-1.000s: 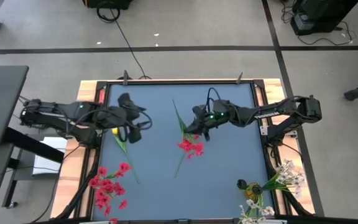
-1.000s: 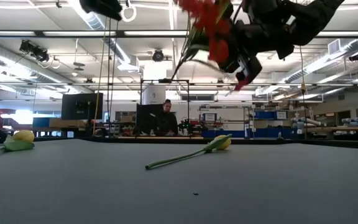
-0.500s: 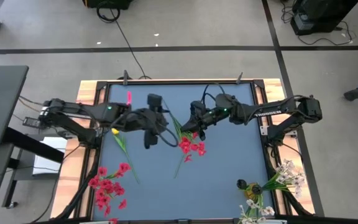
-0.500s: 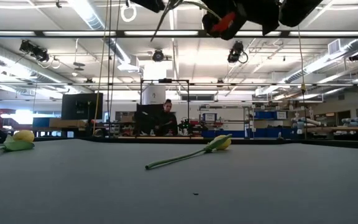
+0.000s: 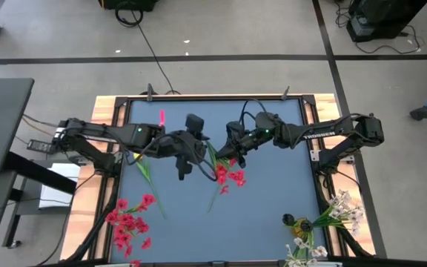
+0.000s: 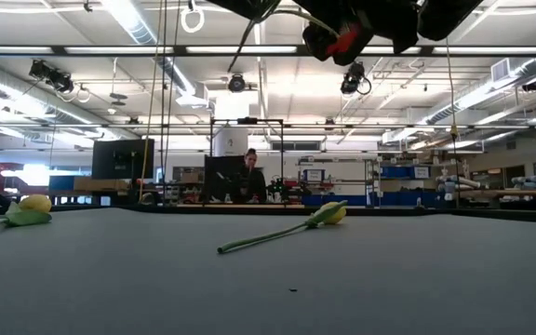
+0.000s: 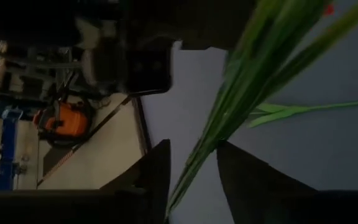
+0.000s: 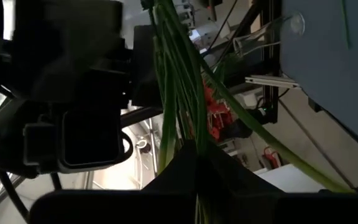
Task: Sort flowers into vase by color
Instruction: Put the red flower into the transparent flower vase
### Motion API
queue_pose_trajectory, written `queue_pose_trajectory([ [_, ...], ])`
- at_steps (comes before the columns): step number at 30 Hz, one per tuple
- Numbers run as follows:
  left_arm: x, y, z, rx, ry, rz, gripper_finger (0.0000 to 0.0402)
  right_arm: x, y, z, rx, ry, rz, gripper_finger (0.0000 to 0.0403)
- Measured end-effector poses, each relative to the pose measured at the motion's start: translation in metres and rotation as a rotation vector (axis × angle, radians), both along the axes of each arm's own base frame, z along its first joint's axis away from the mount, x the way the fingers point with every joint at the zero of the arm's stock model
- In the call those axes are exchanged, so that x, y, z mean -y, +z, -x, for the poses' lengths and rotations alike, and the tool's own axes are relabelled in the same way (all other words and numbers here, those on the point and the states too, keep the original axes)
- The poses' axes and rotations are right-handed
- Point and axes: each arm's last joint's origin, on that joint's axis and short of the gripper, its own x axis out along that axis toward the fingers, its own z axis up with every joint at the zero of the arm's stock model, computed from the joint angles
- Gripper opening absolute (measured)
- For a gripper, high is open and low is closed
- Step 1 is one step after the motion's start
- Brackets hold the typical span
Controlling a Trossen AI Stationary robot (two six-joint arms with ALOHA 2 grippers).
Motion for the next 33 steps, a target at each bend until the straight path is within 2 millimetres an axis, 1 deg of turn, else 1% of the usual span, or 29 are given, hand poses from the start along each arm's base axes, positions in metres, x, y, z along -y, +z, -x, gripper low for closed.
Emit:
queue_pose_trajectory([
  [6,0.000,-0.002,-0.002,-0.012,-0.016,-0.009,0.0095,-0.001,0.000,-0.001,0.015,-0.035,0.022,0.0029],
  [13,-0.002,-0.003,-0.002,-0.033,-0.036,-0.041,0.0013,-0.002,0.001,-0.001,0.038,-0.044,0.050,0.0038],
  [18,-0.004,-0.003,-0.002,-0.038,-0.021,-0.031,0.0006,-0.001,0.002,-0.001,0.058,-0.076,0.072,0.0039],
  [22,-0.006,-0.003,-0.001,-0.013,0.038,0.023,0.0003,0.003,0.008,-0.001,0.157,-0.133,0.181,0.0045],
  [26,-0.017,0.001,0.004,0.048,0.149,0.155,0.0002,0.007,0.008,-0.001,0.209,-0.150,0.293,0.0078],
  [30,-0.033,0.004,0.012,0.066,0.217,0.304,0.0001,0.011,0.008,-0.001,0.239,-0.220,0.415,0.0135],
  [33,-0.040,0.007,0.022,0.054,0.243,0.372,0.0001,0.016,0.014,0.000,0.309,-0.304,0.504,0.0178],
])
